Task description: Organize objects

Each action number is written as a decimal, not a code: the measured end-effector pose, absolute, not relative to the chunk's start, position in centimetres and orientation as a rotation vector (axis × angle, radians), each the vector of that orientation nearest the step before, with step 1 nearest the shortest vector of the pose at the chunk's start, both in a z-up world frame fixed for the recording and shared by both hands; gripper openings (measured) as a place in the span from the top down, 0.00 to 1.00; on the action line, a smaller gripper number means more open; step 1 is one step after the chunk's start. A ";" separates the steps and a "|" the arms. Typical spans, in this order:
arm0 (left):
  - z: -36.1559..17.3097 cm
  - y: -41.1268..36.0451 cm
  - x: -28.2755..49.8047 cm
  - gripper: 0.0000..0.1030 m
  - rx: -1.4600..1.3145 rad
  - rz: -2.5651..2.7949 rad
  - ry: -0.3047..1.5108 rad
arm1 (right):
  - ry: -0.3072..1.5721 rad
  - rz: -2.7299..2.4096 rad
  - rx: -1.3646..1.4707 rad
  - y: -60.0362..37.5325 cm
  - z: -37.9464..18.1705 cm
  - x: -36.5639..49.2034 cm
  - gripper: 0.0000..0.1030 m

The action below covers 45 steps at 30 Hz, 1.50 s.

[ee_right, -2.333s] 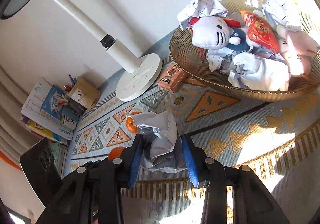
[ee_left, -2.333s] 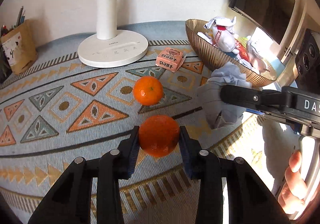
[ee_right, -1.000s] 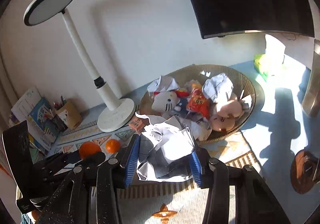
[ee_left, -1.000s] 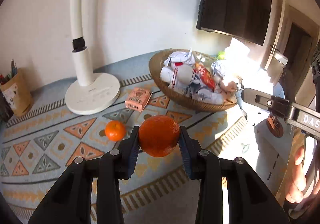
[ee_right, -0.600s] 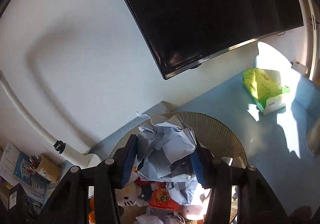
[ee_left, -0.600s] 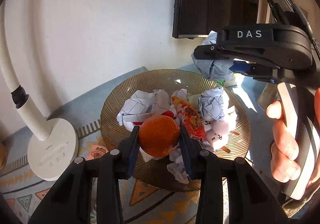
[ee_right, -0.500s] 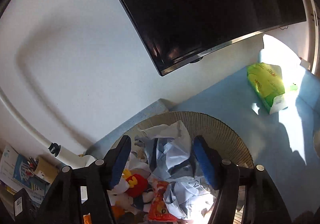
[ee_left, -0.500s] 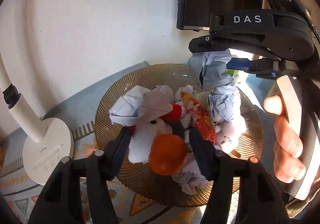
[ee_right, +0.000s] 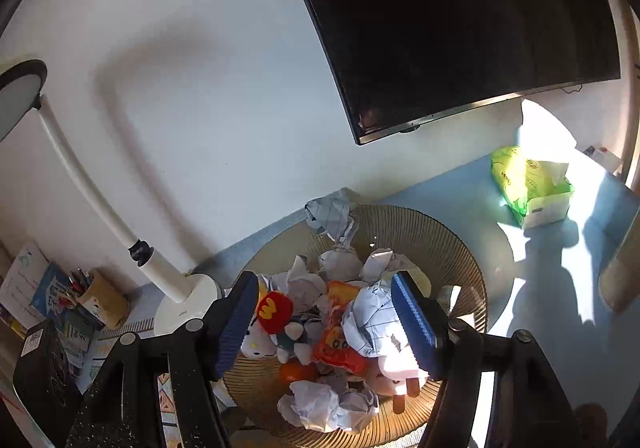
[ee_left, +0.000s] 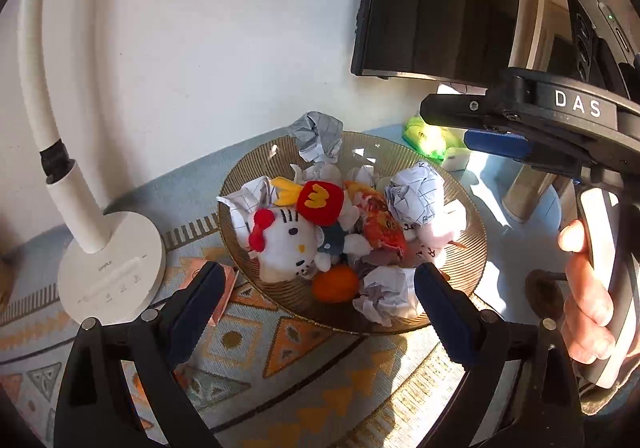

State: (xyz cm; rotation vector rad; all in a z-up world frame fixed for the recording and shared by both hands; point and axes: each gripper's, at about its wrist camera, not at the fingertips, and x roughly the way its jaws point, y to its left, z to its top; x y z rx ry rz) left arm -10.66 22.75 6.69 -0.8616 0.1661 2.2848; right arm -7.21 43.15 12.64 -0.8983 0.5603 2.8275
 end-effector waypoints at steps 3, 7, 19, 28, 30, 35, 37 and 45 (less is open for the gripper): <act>8.6 17.9 -8.6 0.06 -0.829 2.345 0.082 | 0.520 2.900 -0.907 40.3 13.6 -4.5 0.32; 9.4 10.3 -5.9 0.01 -0.785 2.521 0.002 | 0.466 3.009 -0.942 35.4 12.7 -0.5 0.13; -0.7 2.1 -4.3 0.01 -1.045 2.689 -0.043 | 0.417 2.907 -1.182 28.1 0.0 0.0 0.13; -1.8 3.5 -4.0 0.01 -1.093 2.663 0.069 | 0.408 2.829 -1.173 28.4 -1.1 -0.6 0.13; -1.8 4.2 -3.9 0.01 -1.091 2.628 0.121 | 0.447 2.816 -1.176 28.8 -1.3 -0.7 0.13; -1.2 6.4 -5.5 0.01 -1.039 2.494 0.339 | 0.677 2.742 -1.347 29.3 -1.5 -3.5 0.16; -0.8 7.3 -6.8 0.01 -0.971 2.453 0.431 | 0.734 2.738 -1.375 28.6 -0.8 -5.4 0.18; -2.2 10.0 -12.7 0.05 -0.991 2.258 0.419 | 0.785 2.648 -1.376 27.0 -0.3 -14.2 0.32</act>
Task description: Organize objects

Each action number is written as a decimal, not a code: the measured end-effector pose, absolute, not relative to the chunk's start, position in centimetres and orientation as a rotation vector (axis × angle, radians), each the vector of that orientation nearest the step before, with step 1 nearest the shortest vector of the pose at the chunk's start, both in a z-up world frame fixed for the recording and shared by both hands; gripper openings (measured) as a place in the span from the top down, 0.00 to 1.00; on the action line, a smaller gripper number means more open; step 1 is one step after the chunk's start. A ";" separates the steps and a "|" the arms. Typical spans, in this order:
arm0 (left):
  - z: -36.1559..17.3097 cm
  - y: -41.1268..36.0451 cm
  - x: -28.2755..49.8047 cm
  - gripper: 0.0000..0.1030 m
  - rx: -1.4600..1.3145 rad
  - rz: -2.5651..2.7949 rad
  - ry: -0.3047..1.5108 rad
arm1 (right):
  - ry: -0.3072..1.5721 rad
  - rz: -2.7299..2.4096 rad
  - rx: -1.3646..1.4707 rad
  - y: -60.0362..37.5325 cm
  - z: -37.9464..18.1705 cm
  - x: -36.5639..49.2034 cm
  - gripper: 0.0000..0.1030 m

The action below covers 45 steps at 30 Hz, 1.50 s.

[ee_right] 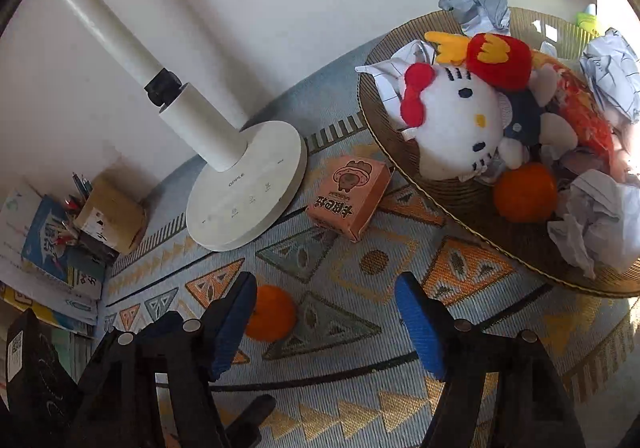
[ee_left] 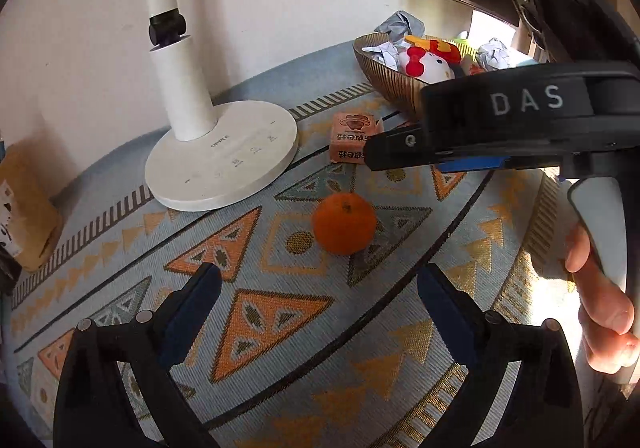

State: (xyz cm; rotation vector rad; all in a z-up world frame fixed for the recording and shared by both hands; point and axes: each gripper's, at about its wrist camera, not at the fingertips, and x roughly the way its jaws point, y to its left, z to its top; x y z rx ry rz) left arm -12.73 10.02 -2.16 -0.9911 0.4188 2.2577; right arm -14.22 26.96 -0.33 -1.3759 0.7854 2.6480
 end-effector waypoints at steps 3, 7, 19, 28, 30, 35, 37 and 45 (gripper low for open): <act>-2.5 11.3 -14.2 0.09 -1.006 2.208 0.416 | 0.886 2.561 -1.357 27.6 -1.6 -16.4 0.32; -3.0 12.8 -15.6 0.28 -1.028 2.168 0.467 | 0.814 2.544 -1.310 27.6 -1.8 -18.2 0.32; -2.8 13.5 -14.7 0.67 -1.051 2.132 0.461 | 0.574 2.530 -1.297 26.3 -1.8 -19.5 0.55; -0.9 7.8 -9.2 0.67 -1.163 2.286 0.293 | 0.483 2.722 -1.404 24.7 -1.6 -12.8 0.58; -0.9 6.8 -7.6 0.67 -1.216 2.346 0.280 | 0.393 2.812 -1.467 23.9 -1.6 -9.8 0.58; -1.0 4.6 -4.2 0.67 -1.352 2.467 0.161 | 0.042 3.024 -1.528 23.1 -1.6 -2.6 0.59; -1.1 3.7 -3.2 0.67 -1.368 2.504 0.117 | 0.011 3.040 -1.593 23.6 -1.7 -0.9 0.59; -2.9 4.3 -2.3 0.67 -1.299 2.629 0.136 | 0.100 2.982 -1.579 26.9 -1.8 2.7 0.57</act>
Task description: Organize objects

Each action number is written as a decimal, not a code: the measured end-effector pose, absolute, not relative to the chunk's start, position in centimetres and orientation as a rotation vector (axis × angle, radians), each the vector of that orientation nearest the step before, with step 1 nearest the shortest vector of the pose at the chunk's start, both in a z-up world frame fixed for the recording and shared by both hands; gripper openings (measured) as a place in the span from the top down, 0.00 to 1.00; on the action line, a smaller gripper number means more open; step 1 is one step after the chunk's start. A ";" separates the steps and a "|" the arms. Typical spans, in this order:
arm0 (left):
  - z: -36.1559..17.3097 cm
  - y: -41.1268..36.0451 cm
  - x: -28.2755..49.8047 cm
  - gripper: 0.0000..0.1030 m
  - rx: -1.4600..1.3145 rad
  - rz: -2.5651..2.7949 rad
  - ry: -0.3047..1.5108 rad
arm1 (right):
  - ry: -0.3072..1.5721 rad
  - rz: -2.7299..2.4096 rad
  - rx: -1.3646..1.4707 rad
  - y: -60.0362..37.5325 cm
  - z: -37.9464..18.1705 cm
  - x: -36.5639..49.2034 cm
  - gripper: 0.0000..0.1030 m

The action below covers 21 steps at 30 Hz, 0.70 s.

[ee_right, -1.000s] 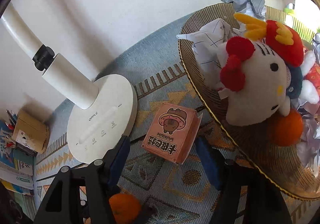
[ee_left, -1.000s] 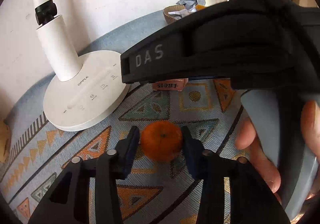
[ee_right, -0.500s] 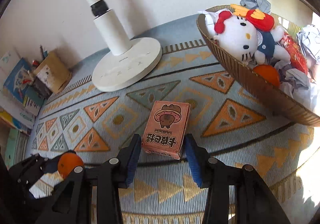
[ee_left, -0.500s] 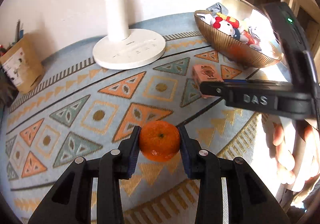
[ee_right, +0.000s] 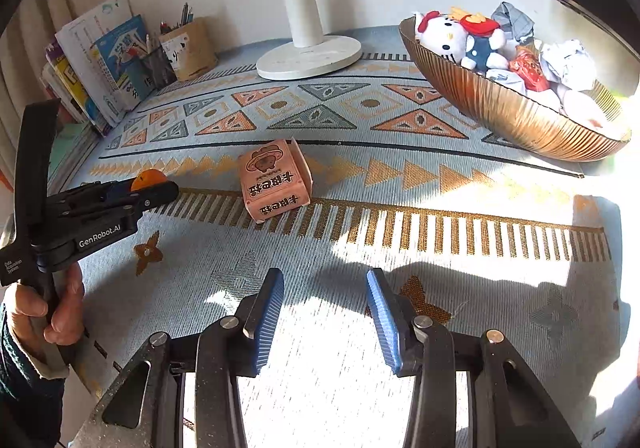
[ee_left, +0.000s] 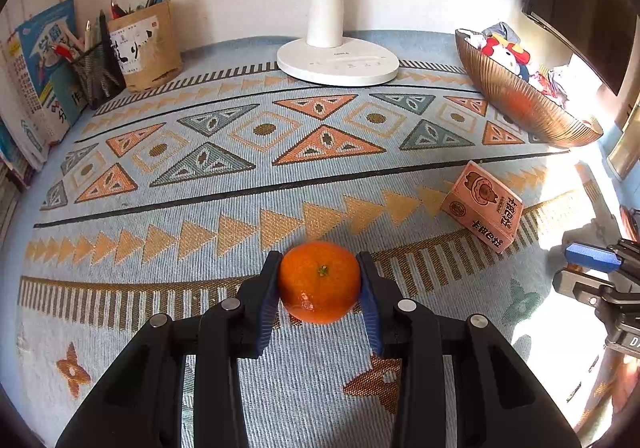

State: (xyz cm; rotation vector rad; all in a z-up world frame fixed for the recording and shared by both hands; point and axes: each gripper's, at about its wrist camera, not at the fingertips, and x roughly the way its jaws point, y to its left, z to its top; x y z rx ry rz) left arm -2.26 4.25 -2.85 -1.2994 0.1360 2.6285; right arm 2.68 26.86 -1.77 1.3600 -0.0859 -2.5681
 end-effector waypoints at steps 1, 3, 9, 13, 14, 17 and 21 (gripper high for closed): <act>-2.8 4.3 -2.2 0.67 -1.297 2.631 0.146 | -0.110 -2.559 1.352 26.8 -1.7 2.8 0.47; -2.8 4.4 -2.3 0.67 -1.293 2.633 0.146 | -0.120 -2.560 1.330 26.4 -1.6 2.6 0.26; -2.9 4.5 -2.1 0.67 -1.283 2.641 0.150 | 0.010 -2.541 1.307 23.5 -1.4 0.2 0.23; -2.9 4.4 -2.1 0.67 -1.282 2.641 0.139 | 0.083 -2.532 1.315 22.1 -1.8 -1.9 0.24; -2.9 4.3 -2.1 0.67 -1.282 2.639 0.135 | 0.087 -2.523 1.319 21.9 -1.9 -2.4 0.24; -2.9 4.3 -2.2 0.66 -1.280 2.638 0.131 | 0.090 -2.506 1.326 21.4 -2.3 -3.4 0.24; -2.9 4.4 -2.2 0.66 -1.279 2.642 0.137 | 0.102 -2.520 1.322 20.7 -2.6 -3.9 0.24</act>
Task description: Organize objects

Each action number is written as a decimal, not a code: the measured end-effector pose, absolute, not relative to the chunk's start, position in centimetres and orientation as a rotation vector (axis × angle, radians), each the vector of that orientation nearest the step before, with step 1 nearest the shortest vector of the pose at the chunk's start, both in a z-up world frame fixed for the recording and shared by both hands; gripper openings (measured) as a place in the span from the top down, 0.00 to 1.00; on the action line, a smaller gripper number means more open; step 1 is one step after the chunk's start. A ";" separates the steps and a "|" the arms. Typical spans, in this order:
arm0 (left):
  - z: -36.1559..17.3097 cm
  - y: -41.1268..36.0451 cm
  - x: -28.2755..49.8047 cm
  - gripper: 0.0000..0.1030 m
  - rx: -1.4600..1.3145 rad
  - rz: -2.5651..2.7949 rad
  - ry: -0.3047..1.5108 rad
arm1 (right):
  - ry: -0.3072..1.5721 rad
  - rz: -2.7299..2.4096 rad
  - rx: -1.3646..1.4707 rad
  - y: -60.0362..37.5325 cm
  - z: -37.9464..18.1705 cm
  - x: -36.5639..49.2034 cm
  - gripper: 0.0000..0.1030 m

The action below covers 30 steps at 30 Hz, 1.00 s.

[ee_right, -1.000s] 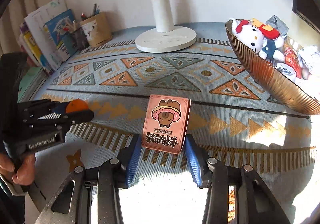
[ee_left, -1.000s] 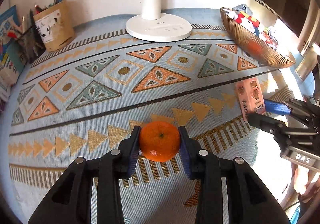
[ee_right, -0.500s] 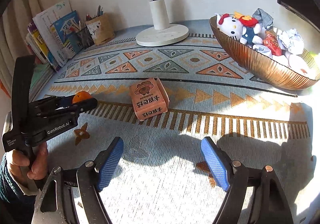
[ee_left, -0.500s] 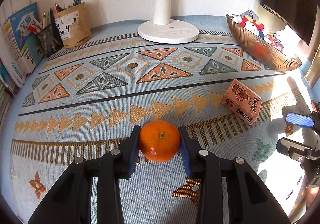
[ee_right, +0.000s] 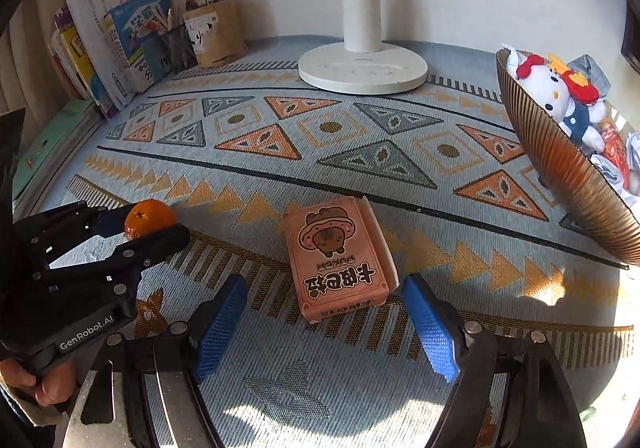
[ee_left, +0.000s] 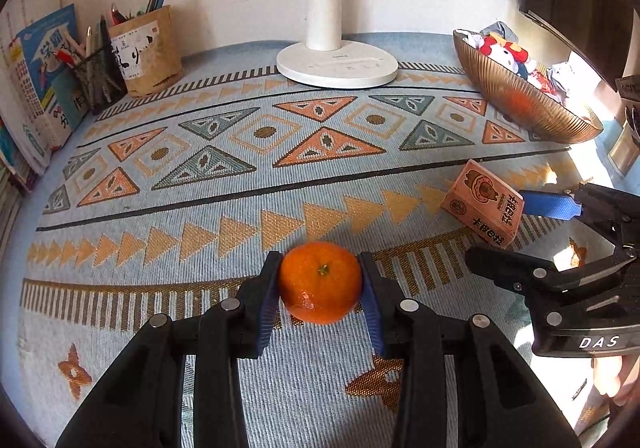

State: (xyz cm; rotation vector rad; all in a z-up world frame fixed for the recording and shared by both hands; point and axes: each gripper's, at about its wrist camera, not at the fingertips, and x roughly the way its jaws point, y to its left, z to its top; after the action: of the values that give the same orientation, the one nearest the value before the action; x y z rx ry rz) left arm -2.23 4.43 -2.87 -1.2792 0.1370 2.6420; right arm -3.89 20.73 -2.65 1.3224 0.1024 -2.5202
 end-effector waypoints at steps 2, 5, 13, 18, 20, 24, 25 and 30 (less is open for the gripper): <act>-2.9 4.5 -2.2 0.65 -1.279 2.644 0.139 | 0.087 -2.539 1.310 20.6 -2.6 -3.9 0.32; -2.8 4.5 -2.2 0.65 -1.278 2.644 0.138 | 0.091 -2.586 1.315 20.5 -2.4 -3.8 0.58; -2.9 4.3 -2.3 0.65 -1.276 2.642 0.140 | -0.030 -2.724 1.403 22.4 -1.8 -1.7 0.58; -2.9 4.3 -2.3 0.65 -1.275 2.642 0.137 | 0.004 -2.714 1.376 22.4 -2.4 -0.4 0.38; -3.0 4.3 -2.3 0.65 -1.275 2.641 0.140 | -0.040 -2.710 1.368 22.8 -2.4 -0.3 0.30; -3.0 4.3 -2.3 0.65 -1.275 2.643 0.144 | -0.058 -2.714 1.363 22.8 -2.4 -0.8 0.30; -3.0 4.3 -2.3 0.65 -1.275 2.643 0.144 | -0.065 -2.716 1.363 22.8 -2.4 -1.0 0.33; -3.0 4.2 -2.3 0.67 -1.272 2.640 0.147 | -0.031 -2.747 1.346 22.4 -2.3 -1.0 0.60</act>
State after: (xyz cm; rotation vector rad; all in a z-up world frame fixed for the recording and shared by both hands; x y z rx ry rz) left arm -2.32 4.24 -3.01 -1.2723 0.1467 2.6404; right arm -0.97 22.44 -2.27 1.3464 -0.0306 -2.7468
